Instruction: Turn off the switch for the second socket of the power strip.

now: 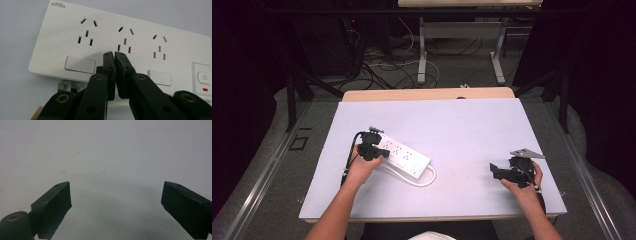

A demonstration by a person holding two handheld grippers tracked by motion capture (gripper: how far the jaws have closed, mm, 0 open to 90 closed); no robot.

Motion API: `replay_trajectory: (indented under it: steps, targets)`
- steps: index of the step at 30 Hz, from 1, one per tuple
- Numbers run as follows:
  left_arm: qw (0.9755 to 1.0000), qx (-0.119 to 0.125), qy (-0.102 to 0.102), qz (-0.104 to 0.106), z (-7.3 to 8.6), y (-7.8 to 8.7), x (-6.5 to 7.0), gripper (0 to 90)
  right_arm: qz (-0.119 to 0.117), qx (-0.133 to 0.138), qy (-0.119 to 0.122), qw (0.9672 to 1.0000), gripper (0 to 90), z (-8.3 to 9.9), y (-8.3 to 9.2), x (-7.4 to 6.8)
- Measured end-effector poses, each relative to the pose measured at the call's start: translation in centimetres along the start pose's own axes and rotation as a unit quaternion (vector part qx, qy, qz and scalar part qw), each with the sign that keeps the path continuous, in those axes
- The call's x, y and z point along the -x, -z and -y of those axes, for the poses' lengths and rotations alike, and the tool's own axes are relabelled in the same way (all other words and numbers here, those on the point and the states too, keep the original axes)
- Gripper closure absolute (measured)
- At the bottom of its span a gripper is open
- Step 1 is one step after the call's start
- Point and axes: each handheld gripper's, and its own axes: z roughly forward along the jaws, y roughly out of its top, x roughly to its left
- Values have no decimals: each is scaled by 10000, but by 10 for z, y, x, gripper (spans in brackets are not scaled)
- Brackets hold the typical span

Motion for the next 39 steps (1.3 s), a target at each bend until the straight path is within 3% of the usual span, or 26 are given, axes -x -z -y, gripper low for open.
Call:
replay_trajectory:
  steps: [25,28,39]
  targets:
    - [10000,-14,-36,-16,0,-1,-1,900,-23,-36,-13,10000,91,0,0,0]
    - [9999,-43,-91,-94,1,-2,-1,900,-28,-38,-7,10000,91,0,-1,0]
    - [10000,-10,-27,-29,2,-3,-2,900,-31,-40,-18,10000,91,0,-1,0]
